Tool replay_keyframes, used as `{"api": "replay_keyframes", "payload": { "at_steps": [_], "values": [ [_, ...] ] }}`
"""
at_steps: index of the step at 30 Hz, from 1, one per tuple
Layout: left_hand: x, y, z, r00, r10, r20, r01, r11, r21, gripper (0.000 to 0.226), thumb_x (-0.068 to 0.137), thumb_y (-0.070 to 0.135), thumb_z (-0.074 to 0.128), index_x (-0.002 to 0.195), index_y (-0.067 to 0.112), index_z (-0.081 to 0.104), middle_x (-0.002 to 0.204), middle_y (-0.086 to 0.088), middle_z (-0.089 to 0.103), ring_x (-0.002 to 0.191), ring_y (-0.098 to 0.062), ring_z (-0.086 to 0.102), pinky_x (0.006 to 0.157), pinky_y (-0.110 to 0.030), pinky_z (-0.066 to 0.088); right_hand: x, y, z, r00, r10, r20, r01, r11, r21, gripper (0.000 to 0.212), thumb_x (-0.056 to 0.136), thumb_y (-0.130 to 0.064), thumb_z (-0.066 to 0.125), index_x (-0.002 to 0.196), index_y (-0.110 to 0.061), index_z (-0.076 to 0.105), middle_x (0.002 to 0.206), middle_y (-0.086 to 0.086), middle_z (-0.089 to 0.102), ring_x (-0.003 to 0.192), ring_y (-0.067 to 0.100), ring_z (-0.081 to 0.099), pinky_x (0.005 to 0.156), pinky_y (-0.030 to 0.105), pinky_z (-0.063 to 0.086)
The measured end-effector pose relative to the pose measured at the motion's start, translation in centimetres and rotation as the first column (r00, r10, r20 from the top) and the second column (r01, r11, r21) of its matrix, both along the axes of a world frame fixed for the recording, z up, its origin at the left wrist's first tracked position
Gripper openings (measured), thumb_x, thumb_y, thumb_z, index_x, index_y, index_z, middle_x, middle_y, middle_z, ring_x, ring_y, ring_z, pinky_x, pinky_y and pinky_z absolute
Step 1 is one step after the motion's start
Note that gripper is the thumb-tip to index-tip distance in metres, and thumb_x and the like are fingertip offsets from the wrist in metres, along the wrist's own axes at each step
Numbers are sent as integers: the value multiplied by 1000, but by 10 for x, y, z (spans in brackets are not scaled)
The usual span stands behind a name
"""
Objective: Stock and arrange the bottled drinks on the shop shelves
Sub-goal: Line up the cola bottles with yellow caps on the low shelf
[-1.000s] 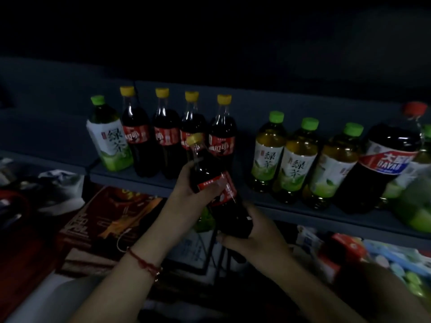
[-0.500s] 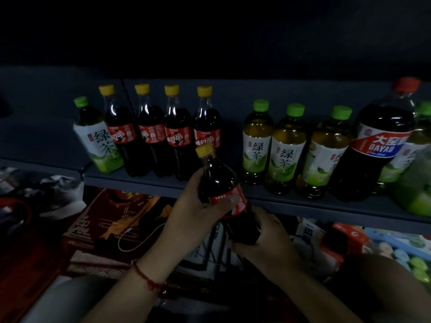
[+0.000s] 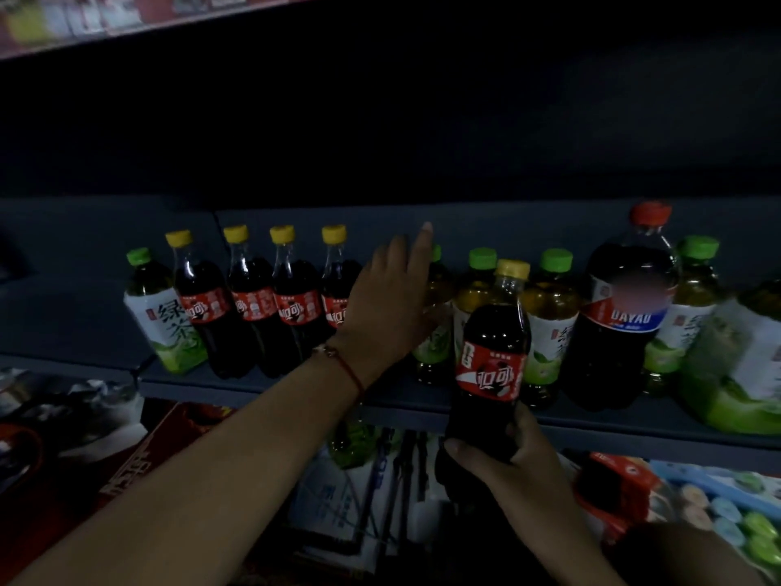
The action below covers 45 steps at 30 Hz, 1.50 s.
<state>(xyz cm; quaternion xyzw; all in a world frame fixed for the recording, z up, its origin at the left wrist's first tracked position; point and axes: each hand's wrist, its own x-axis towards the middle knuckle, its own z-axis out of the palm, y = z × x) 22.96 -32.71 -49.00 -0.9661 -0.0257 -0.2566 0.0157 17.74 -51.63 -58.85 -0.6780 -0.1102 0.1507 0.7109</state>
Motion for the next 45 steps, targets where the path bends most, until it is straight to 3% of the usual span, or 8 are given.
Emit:
{"api": "replay_keyframes", "payload": {
  "at_steps": [6,13,18,21,25,33,37,45],
  "values": [
    [18,-1,-16,1000,-1,6,1,998,-66,97,75,46,78,147,18,19,140,-16,46,123,-35,49,99,-46,45,3,-4,-5,998,-58,14,57,998,30,56,68,-14,86,109,-40,59,100,-16,71,84,-4,68,69,17,52],
    [-28,-5,-28,972,-151,178,216,869,-445,78,79,27,80,130,35,22,127,-9,50,107,-33,60,80,-46,56,-4,-3,-1,996,-62,61,64,998,-24,58,69,-14,86,115,-36,58,104,-15,70,93,1,66,74,20,50],
    [-82,16,-39,942,-97,321,292,707,-644,83,77,20,84,118,66,29,125,13,45,113,-3,51,86,-5,44,-2,6,4,990,-41,135,55,993,-102,55,70,-14,86,114,-33,59,105,-12,69,92,2,65,69,19,49],
    [-120,39,-41,925,10,379,275,670,-689,95,72,26,87,118,75,20,127,17,48,113,4,51,90,-5,44,4,20,10,976,-15,218,50,986,-157,52,68,-15,87,109,-35,62,103,-14,72,94,4,68,76,23,54],
    [-157,68,-46,917,110,383,257,571,-780,87,73,22,86,132,51,28,126,10,51,115,-6,55,93,-20,49,13,52,27,946,34,322,23,985,-172,48,71,-10,85,106,-32,61,98,-18,70,88,-8,65,70,6,49],
    [-183,102,-55,926,161,341,229,478,-848,89,71,13,86,140,33,34,124,10,54,110,8,55,79,-3,46,60,110,20,889,32,457,124,944,-307,42,68,-9,85,95,-30,60,89,-21,64,82,-7,60,63,3,40],
    [-186,107,-55,914,188,361,247,447,-860,90,70,9,87,140,30,34,120,18,52,101,17,55,72,-2,47,76,120,2,899,-4,438,170,925,-340,51,70,-15,85,115,-12,60,104,-5,68,97,12,63,70,12,42],
    [-189,97,-40,909,195,368,273,389,-880,87,71,15,87,138,36,36,122,16,52,102,15,55,74,-5,49,61,116,10,913,12,408,128,941,-314,65,76,-17,81,132,-14,48,120,-4,61,113,15,57,90,27,42]
  ]
}}
